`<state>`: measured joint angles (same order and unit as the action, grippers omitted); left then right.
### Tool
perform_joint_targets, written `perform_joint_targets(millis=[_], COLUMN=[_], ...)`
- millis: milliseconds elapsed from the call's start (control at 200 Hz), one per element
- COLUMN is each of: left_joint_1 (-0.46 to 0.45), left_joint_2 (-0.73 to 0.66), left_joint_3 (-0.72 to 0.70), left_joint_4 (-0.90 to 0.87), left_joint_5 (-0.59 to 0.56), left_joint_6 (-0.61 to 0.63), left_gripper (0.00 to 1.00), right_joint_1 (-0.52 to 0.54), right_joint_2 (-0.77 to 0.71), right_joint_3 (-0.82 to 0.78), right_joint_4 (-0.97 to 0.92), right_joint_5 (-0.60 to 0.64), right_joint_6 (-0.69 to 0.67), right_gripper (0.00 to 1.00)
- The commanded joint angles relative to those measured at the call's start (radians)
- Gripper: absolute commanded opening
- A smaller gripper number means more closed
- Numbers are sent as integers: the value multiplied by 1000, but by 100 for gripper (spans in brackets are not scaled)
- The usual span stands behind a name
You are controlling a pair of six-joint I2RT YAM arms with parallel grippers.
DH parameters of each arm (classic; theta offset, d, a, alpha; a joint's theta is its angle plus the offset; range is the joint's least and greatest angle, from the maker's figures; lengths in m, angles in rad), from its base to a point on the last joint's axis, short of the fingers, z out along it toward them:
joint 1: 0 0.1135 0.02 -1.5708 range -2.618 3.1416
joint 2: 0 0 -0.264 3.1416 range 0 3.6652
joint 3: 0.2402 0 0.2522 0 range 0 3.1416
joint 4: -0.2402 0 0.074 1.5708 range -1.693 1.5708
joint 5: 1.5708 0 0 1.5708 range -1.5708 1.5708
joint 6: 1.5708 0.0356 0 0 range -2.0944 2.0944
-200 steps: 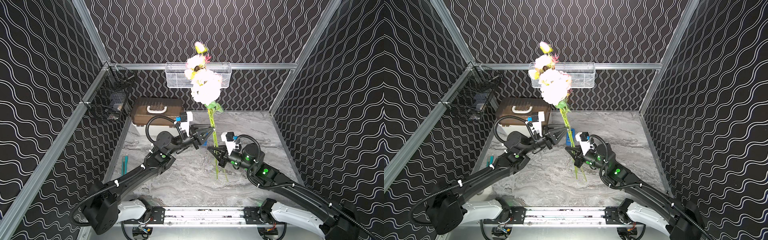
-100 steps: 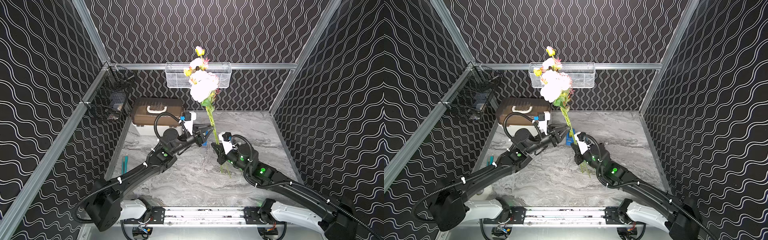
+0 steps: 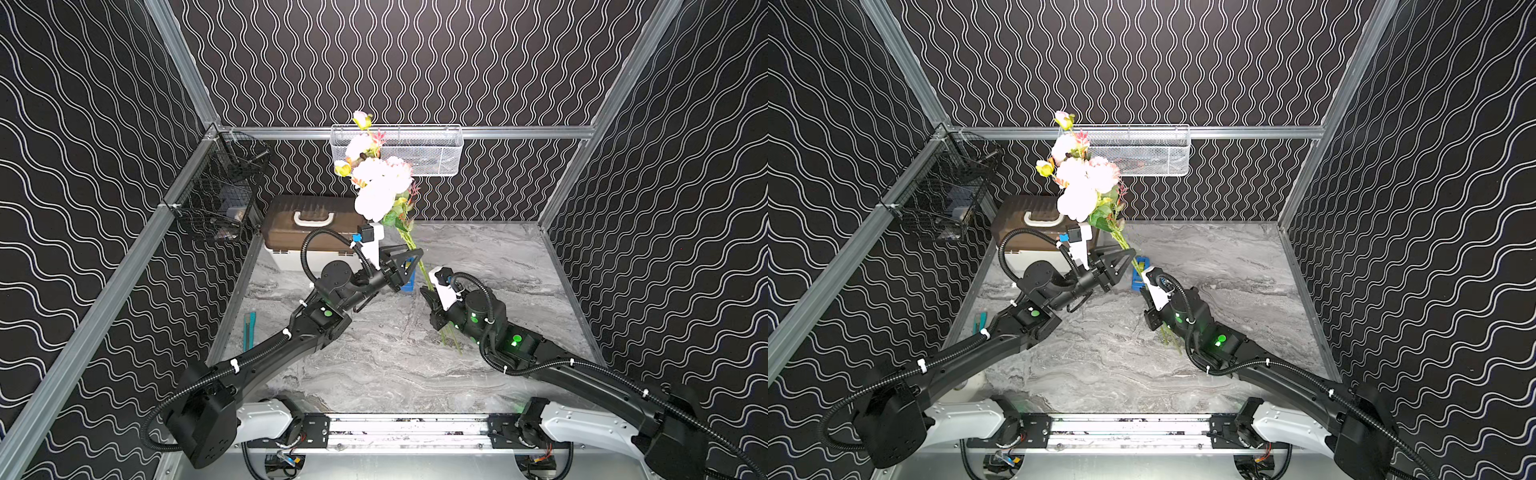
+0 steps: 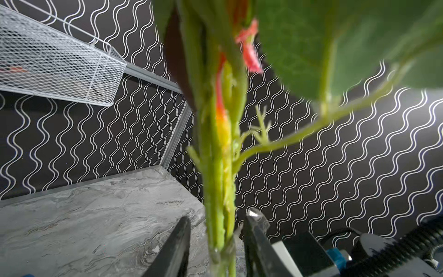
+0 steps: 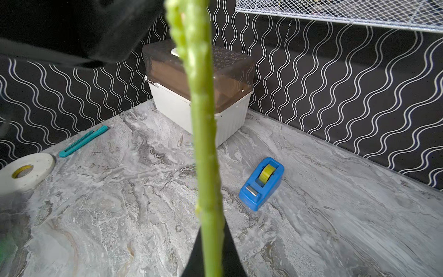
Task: Wrap bouquets with tape
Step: Wrap the tape around the bouquet.
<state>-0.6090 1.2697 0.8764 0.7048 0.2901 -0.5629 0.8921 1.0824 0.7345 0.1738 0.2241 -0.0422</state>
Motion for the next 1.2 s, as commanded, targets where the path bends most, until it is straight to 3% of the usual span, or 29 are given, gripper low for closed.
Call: perform_joint_targets(millis=[0,160,461,711,886,1036,1196], left_joint_1=[0,-1,-1,-1,0,6,16], left_joint_2=[16,30,32,40,48,35,8], left_joint_3=[4,-8,-42,-47,-46,-14,30], left_joint_4=[-14,-14,5,10,39,16,-32], left_joint_5=[-33,-72,-190,-268,-244,-114,102], left_joint_6=[-19,-23,-47,-81,-103,-39,69], left_gripper=[39,37,34,15,0,0,0], right_joint_1=[16,56,148,165,170,167,114], right_joint_2=[9,35,174,239,256,184,29], right_joint_3=[16,19,43,35,42,40,40], right_joint_4=[64,106,284,398,374,229,4], right_joint_5=[63,195,598,688,676,531,175], right_joint_6=[-21,-69,-247,-304,-238,-55,141], right_gripper=[0,0,0,0,0,40,77])
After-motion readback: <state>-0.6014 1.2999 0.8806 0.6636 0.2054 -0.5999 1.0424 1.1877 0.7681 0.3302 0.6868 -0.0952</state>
